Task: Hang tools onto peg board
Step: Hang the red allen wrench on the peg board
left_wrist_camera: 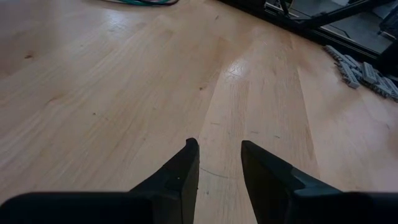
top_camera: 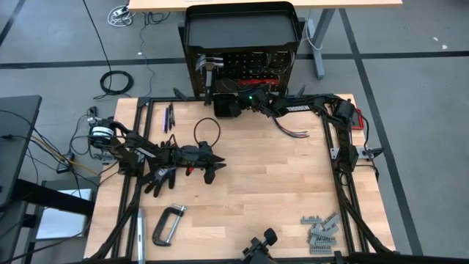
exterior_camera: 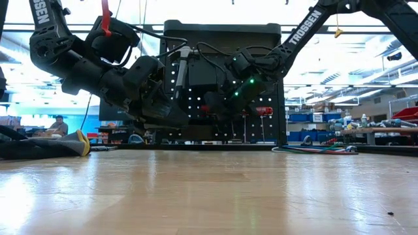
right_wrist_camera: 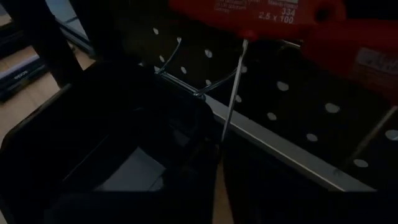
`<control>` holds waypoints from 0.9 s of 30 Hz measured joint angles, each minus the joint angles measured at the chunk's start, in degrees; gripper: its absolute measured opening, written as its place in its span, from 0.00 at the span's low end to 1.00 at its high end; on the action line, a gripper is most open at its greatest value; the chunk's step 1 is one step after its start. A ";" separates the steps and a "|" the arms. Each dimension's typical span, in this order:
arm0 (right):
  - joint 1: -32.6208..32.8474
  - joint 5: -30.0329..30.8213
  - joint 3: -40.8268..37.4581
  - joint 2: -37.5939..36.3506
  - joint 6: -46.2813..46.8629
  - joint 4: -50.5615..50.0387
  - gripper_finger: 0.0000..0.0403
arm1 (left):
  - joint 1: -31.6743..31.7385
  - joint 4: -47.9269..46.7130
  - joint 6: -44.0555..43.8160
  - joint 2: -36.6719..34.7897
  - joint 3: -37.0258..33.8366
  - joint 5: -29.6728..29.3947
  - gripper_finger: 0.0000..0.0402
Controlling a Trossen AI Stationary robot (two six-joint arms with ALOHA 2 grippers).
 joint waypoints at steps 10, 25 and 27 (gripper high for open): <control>-0.73 0.28 0.00 0.00 1.41 0.40 0.07 | 0.00 0.00 0.00 0.00 0.00 0.00 0.31; -2.34 -1.80 -0.02 0.00 0.66 1.94 0.02 | 0.01 0.02 0.01 0.00 0.00 -0.02 0.31; -2.34 -1.77 -0.02 0.00 0.53 1.59 0.02 | 0.02 0.00 0.01 0.00 0.00 -0.02 0.31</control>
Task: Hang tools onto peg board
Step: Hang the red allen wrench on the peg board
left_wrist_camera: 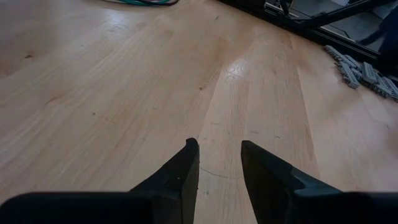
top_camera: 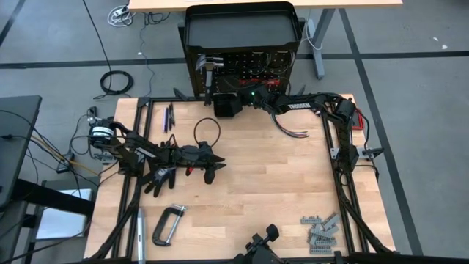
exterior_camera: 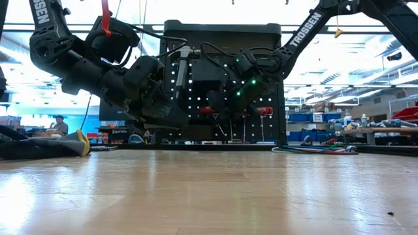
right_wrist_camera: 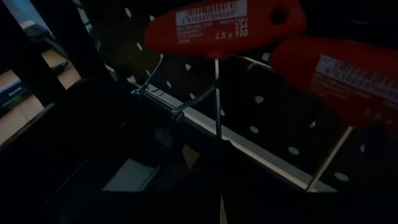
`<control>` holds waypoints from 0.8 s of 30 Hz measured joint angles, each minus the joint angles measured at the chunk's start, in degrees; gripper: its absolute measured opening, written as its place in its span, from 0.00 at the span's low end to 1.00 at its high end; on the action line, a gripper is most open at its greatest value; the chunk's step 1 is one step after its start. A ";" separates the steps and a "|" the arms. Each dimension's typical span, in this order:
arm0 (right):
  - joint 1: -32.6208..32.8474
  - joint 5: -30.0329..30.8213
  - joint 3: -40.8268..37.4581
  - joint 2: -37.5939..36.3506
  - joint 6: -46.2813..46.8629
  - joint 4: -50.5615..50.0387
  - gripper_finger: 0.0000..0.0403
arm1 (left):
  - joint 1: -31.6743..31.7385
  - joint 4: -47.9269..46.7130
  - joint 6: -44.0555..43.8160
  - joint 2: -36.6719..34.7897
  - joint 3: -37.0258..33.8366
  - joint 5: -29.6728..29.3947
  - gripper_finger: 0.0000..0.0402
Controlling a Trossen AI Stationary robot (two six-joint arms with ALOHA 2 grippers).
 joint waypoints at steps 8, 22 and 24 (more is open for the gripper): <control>2.76 8.51 0.00 0.00 -5.62 -3.54 0.01 | -0.01 0.02 0.00 0.00 0.00 0.00 0.31; 5.60 14.76 0.00 -0.08 -9.06 -6.69 0.01 | 0.00 0.02 0.00 0.00 0.00 0.00 0.31; 6.54 18.77 0.00 -0.15 -10.03 -6.60 0.01 | 0.00 0.02 0.00 0.00 0.00 0.00 0.31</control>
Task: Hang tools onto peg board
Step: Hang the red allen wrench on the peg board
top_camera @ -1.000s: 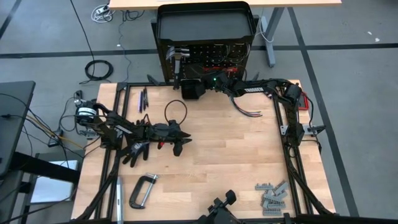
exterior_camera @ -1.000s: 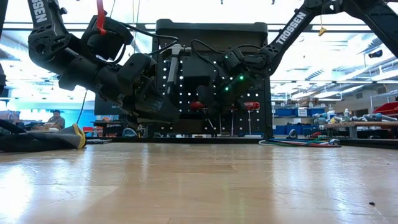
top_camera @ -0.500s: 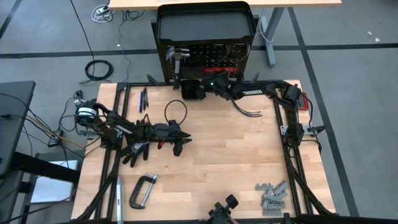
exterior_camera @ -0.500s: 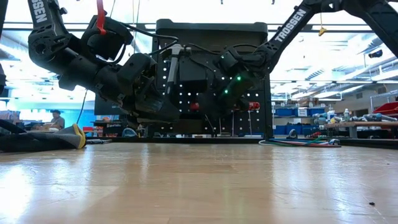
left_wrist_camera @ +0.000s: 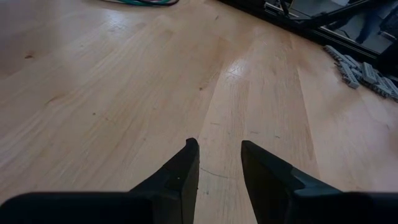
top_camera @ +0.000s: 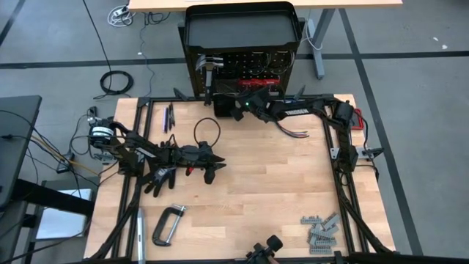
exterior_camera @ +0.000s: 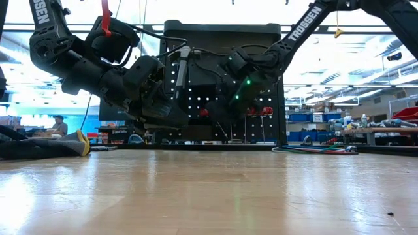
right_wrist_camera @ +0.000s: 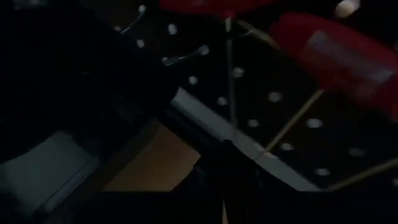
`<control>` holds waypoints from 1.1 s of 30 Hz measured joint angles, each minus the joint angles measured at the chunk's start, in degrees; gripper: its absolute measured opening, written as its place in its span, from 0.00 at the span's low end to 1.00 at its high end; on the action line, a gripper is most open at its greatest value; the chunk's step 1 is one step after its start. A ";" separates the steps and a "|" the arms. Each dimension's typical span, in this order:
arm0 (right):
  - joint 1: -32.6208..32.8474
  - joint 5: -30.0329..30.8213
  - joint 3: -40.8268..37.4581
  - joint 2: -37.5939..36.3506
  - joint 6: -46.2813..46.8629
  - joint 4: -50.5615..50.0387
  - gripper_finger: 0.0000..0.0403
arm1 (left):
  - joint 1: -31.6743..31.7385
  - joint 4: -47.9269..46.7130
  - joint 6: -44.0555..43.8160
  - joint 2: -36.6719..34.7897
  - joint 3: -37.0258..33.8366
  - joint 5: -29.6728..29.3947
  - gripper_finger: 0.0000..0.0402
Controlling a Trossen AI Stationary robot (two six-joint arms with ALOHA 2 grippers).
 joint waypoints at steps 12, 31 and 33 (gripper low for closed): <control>4.60 5.02 -14.01 -4.53 7.58 14.96 0.01 | -0.02 -0.06 0.00 0.00 0.02 0.00 0.31; 0.93 -3.35 -22.82 -8.25 64.98 28.68 0.01 | -0.02 2.76 -1.03 -0.02 0.04 -1.27 0.31; 0.61 -3.36 -22.61 -8.24 66.96 28.56 0.01 | -0.02 2.84 -1.40 -0.02 0.04 -1.27 0.31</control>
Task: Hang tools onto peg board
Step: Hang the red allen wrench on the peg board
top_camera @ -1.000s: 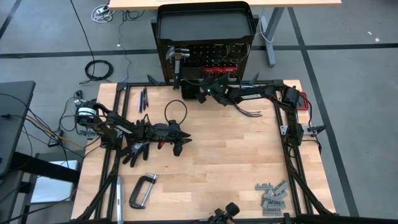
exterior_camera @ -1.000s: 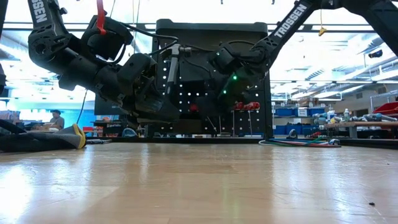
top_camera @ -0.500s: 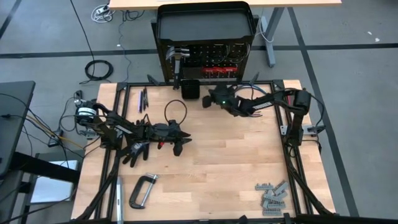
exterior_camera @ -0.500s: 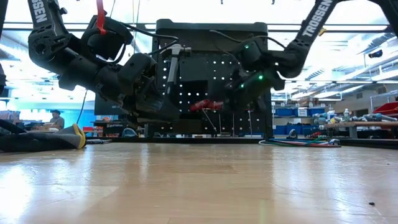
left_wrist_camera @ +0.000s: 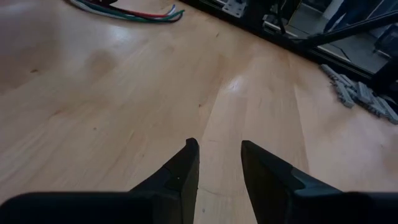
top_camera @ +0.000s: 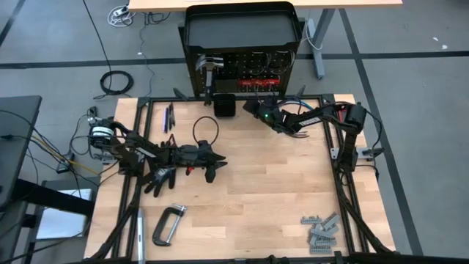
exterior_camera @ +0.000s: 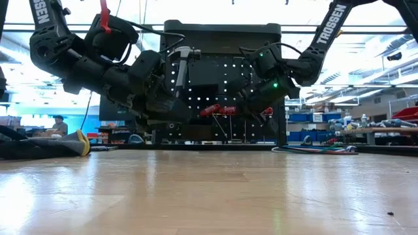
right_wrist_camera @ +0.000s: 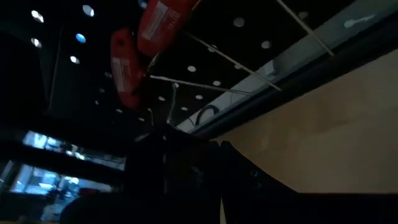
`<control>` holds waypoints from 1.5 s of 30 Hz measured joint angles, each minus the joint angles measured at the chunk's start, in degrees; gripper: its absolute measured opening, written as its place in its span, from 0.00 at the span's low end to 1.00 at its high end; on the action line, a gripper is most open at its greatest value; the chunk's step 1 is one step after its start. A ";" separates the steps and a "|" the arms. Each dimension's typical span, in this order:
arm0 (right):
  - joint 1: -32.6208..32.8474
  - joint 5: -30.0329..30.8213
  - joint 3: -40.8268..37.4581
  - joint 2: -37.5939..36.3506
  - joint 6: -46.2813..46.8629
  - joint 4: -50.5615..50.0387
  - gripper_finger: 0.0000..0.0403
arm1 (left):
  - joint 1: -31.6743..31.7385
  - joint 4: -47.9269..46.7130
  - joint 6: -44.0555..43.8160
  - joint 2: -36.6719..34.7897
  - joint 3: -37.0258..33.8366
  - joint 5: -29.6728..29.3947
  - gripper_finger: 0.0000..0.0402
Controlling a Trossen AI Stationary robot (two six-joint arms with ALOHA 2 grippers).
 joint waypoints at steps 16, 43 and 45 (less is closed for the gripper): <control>-3.80 -3.17 6.75 8.48 13.00 1.93 0.01 | 0.00 0.24 -0.13 0.00 -0.02 0.07 0.31; -7.54 -4.55 17.86 9.35 -23.09 -10.88 0.01 | 0.00 0.60 0.56 0.00 -0.02 -0.04 0.31; -7.52 -4.86 18.89 9.35 -26.25 -13.18 0.01 | 0.00 0.61 1.34 0.00 -0.02 -0.16 0.31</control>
